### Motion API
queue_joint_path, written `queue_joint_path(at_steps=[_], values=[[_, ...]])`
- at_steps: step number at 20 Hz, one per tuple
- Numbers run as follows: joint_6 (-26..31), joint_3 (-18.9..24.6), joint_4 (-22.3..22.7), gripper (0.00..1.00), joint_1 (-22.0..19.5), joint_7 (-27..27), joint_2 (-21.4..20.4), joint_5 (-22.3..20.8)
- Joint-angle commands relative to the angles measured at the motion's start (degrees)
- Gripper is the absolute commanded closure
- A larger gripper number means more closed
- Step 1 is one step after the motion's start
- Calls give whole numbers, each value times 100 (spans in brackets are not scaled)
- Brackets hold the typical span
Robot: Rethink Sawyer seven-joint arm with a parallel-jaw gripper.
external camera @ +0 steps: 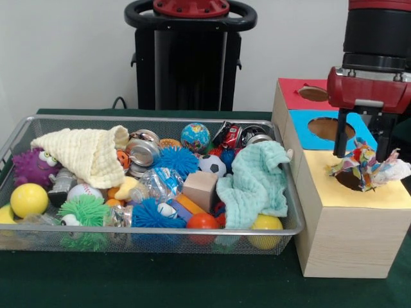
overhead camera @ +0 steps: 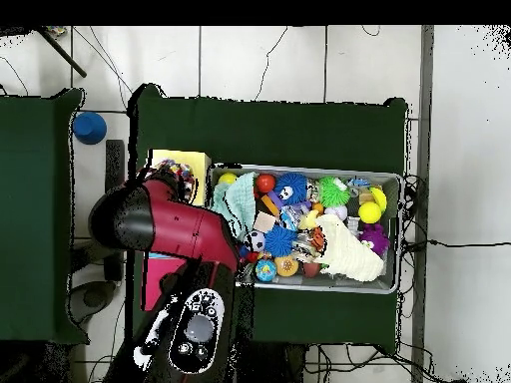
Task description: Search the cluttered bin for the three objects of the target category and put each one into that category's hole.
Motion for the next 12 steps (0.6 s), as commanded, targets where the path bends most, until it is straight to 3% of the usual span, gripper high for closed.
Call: queue_joint_path(at_steps=[1, 7, 12], values=[[575, -6, 74, 0, -108, 1005, 185, -168], [272, 114, 130, 0, -217, 873, 125, -213], [350, 202, 193, 0, -263, 837, 62, -207]])
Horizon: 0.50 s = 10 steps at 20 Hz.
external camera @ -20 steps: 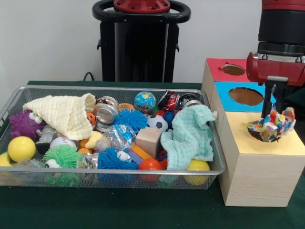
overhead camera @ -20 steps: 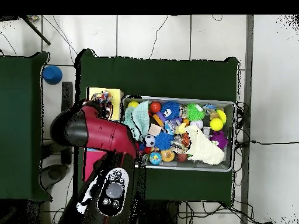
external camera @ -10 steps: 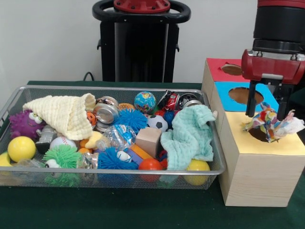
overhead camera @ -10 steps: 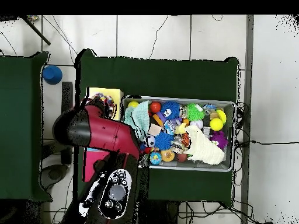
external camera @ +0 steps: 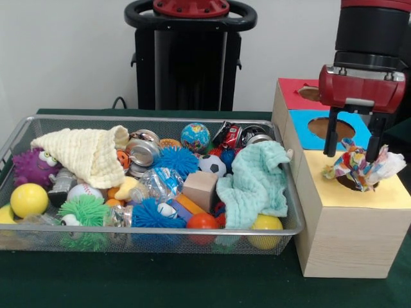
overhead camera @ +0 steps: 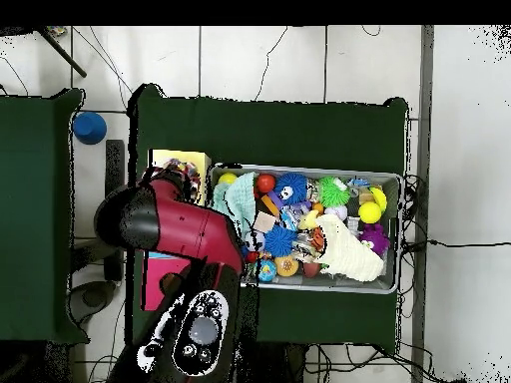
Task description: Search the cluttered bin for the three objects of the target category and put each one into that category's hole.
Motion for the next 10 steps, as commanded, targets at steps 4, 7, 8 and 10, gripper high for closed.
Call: queue_joint_path(at_steps=[4, 7, 8, 10], values=[[416, 335, 171, 0, -242, 823, 58, -207], [588, 230, 104, 100, -181, 882, 112, -196], [613, 196, 86, 100, -161, 893, 129, -200], [632, 172, 30, 100, -145, 878, 162, -216]])
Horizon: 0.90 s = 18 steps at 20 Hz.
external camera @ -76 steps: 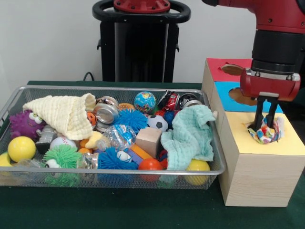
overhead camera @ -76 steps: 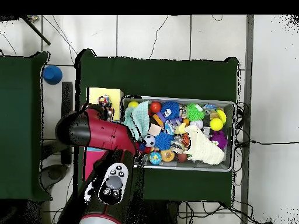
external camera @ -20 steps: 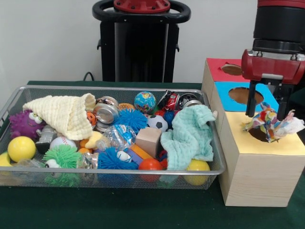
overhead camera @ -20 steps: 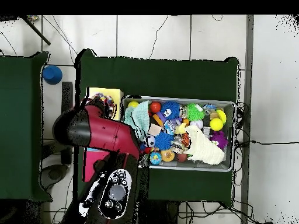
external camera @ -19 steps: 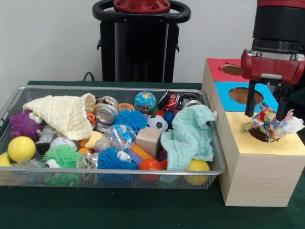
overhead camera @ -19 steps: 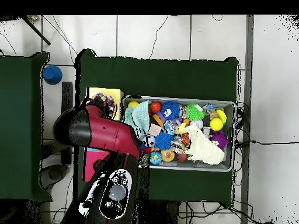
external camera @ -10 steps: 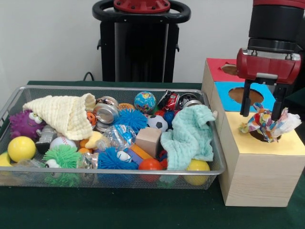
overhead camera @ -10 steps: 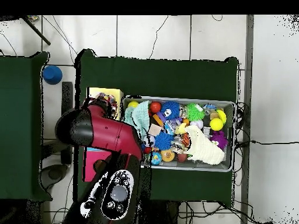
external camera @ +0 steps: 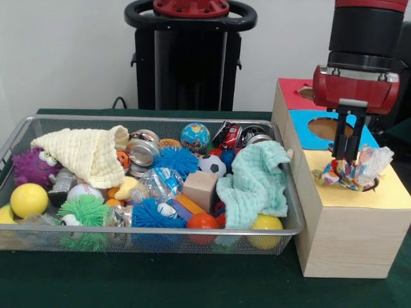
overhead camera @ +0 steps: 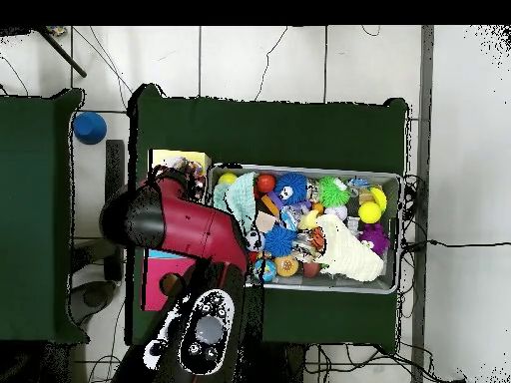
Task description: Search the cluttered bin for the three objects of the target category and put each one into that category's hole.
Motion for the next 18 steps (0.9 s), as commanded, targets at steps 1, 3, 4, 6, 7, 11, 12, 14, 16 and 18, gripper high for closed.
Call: queue_joint_path(at_steps=[1, 3, 4, 6, 7, 11, 12, 14, 16, 18], values=[[644, 203, 51, 100, -85, 891, 155, -199], [625, 220, 73, 100, -81, 912, 150, -183], [604, 227, 87, 100, -80, 902, 143, -191], [601, 241, 108, 100, -78, 918, 132, -178], [529, 251, 112, 100, -72, 917, 129, -181], [534, 343, 109, 100, -97, 840, 106, -206], [517, 367, 113, 100, -95, 826, 105, -213], [524, 394, 134, 100, -57, 879, 141, -179], [577, 354, 84, 100, 33, 955, 222, -149], [498, 411, 103, 100, 56, 1014, 270, -101]])
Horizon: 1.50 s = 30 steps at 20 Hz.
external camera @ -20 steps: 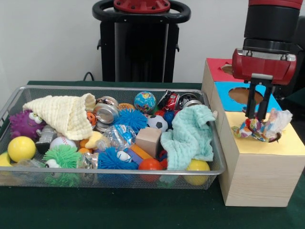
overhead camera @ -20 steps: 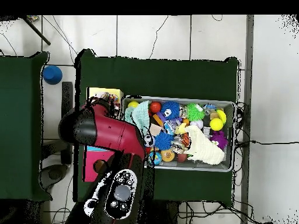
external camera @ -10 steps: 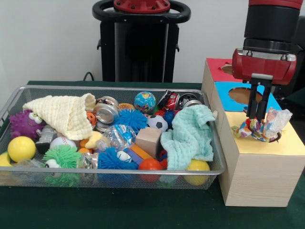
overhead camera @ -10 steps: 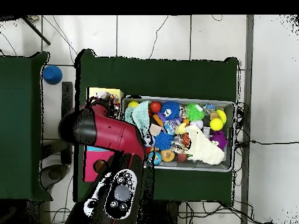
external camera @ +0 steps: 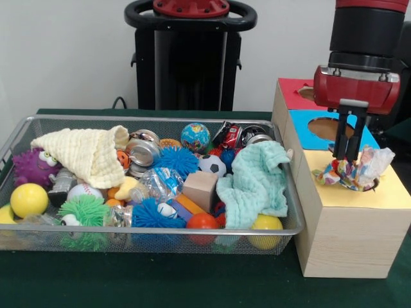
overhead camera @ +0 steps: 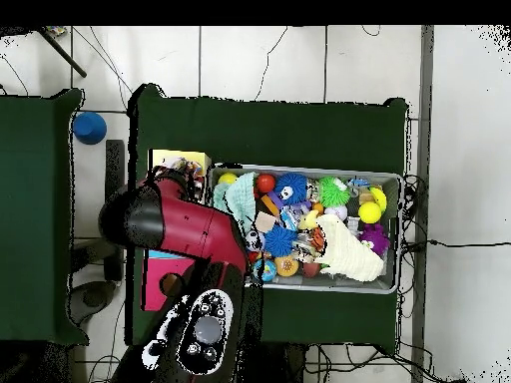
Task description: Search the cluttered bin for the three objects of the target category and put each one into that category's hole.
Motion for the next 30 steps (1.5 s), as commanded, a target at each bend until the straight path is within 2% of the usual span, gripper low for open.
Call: queue_joint_path(at_steps=[1, 7, 18, 30], values=[[467, 437, 116, 100, 62, 1082, 297, -52], [362, 532, 230, 100, 153, 1281, 386, 99], [344, 688, 253, 100, 50, 1228, 451, 143], [55, 743, 285, 100, -19, 1200, 579, 89]])
